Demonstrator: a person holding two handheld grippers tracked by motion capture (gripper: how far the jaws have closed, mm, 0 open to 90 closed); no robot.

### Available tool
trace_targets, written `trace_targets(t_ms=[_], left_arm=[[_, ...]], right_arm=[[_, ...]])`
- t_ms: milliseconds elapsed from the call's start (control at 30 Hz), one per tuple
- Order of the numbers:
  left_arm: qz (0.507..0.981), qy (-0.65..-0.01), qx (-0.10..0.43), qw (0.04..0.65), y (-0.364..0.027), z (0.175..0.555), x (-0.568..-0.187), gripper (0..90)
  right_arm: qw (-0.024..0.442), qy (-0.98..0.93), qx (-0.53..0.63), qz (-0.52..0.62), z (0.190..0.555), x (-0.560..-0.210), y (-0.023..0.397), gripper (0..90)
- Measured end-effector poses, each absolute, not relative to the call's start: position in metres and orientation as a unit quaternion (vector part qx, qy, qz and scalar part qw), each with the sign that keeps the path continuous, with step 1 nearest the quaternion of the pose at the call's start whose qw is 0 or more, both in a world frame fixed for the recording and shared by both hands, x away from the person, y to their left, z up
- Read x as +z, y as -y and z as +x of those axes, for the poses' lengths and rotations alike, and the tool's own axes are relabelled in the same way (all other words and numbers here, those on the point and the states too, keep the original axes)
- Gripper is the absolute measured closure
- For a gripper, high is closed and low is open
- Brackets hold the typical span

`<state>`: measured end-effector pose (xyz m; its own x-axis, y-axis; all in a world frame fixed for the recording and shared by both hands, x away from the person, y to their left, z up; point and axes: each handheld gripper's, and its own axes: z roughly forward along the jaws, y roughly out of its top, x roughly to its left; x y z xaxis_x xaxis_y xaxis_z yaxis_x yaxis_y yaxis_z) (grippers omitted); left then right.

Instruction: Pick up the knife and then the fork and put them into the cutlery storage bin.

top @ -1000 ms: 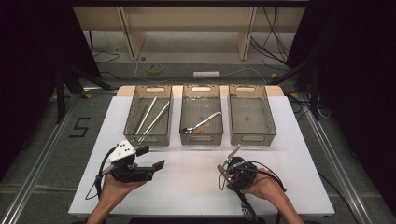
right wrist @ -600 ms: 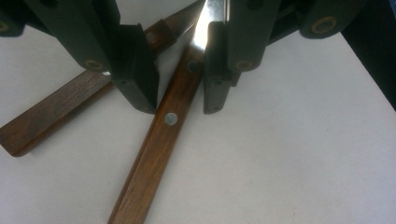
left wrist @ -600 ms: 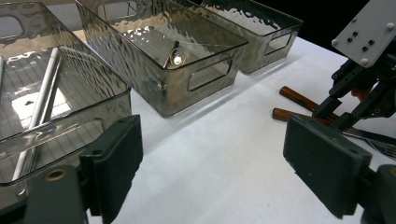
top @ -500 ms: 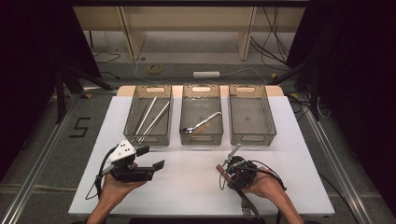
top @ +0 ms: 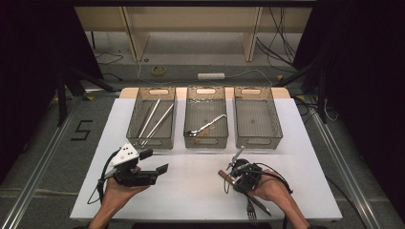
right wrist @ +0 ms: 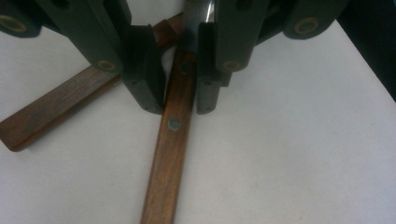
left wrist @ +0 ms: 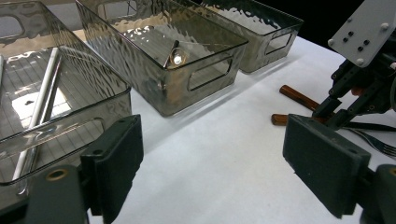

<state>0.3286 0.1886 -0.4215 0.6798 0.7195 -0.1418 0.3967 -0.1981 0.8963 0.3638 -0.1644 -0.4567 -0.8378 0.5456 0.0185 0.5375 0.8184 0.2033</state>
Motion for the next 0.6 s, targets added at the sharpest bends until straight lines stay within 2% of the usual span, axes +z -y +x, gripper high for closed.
trace_targets(t_ms=[100, 600], left_arm=[[0.757, -0.368, 0.157, 0.516, -0.1888, 0.3286, -0.4214, 20.0], [0.755, -0.369, 0.158, 0.518, -0.1893, 0.3283, -0.4208, 20.5]], right_arm=[[0.019, -0.953, 0.102, 0.284, 0.3651, -0.4567, 0.1647, 76.7], [0.020, -0.958, 0.111, 0.265, 0.3661, -0.4520, 0.1672, 77.2]])
